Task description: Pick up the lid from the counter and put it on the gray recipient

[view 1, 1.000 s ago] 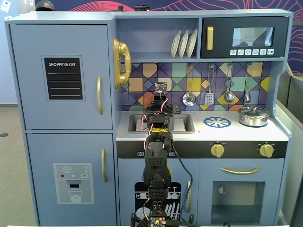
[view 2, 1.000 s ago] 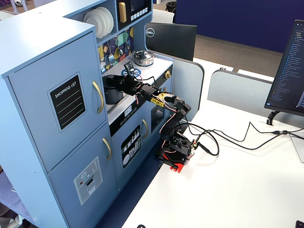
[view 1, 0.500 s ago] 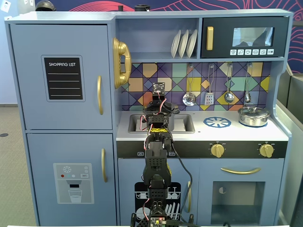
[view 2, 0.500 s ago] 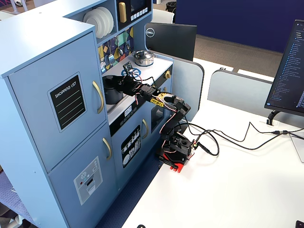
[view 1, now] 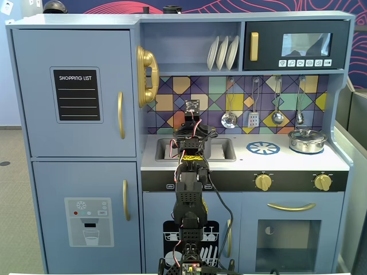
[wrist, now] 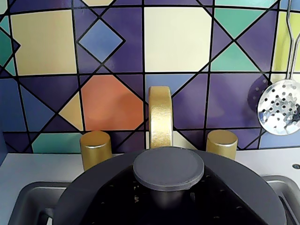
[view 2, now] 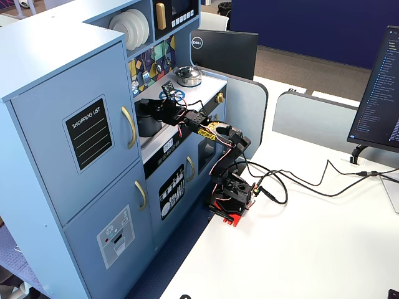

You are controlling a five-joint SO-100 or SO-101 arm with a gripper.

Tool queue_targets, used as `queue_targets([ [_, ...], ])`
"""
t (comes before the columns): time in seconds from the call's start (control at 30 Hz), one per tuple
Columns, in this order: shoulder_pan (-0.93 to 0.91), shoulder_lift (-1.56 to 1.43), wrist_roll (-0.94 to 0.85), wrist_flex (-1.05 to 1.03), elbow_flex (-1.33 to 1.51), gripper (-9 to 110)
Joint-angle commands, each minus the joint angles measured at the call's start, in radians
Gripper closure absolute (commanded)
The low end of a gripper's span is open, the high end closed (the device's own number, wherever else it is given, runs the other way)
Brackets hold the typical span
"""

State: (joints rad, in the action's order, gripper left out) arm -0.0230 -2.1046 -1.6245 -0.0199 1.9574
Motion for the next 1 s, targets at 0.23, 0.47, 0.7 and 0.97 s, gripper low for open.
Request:
queue_targets([
  [0.23,-0.023,-0.149,-0.031,-0.034,0.074,84],
  [0.47,-0.028,-0.272,-0.041,-0.13,0.078,81],
  [0.7,0.054,-0.575,-0.017,-0.778,-0.064,90],
  [0.97,0.026,-0.893,0.052,-1.026,0.359,102],
])
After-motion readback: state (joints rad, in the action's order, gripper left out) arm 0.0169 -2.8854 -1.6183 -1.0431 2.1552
